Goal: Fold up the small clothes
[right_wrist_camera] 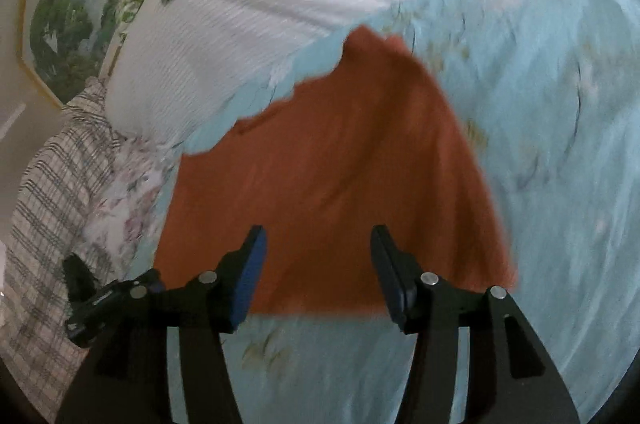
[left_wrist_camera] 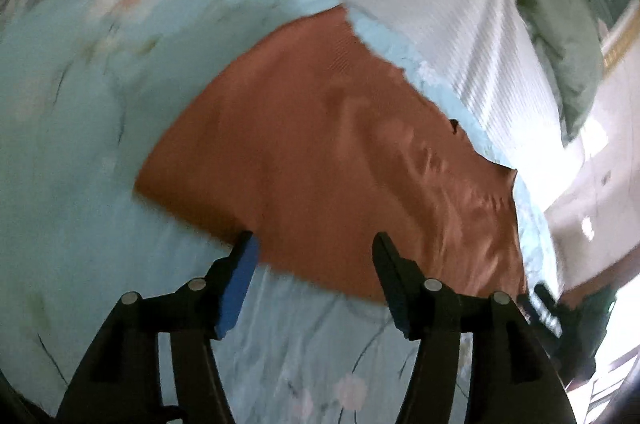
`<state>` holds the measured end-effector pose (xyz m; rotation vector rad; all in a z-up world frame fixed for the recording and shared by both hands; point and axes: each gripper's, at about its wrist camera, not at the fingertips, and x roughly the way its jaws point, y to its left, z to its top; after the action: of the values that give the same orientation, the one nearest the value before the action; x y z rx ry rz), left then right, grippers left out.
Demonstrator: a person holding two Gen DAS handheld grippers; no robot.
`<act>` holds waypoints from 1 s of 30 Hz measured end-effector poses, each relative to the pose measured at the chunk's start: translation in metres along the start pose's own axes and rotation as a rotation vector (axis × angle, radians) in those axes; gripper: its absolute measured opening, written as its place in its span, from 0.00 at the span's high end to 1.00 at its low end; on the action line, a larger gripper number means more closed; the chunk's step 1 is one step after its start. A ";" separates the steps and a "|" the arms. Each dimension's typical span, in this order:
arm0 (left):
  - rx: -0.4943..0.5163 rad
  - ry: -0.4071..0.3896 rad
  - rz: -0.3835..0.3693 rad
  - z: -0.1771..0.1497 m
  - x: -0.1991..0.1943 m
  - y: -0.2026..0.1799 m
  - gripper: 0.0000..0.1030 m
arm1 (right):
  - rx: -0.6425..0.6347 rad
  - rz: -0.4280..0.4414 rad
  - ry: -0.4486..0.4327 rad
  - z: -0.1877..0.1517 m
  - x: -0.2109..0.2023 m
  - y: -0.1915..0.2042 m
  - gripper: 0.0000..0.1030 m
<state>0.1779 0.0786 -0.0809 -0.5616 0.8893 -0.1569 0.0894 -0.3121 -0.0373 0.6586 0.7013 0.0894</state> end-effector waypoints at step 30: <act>-0.078 -0.142 -0.024 0.061 0.018 -0.011 0.90 | -0.025 0.049 0.034 -0.002 -0.015 0.008 0.44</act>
<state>0.2374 0.0872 -0.0577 -0.6478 0.7531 -0.1029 0.0776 -0.3088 -0.0255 0.6514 0.7158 0.1548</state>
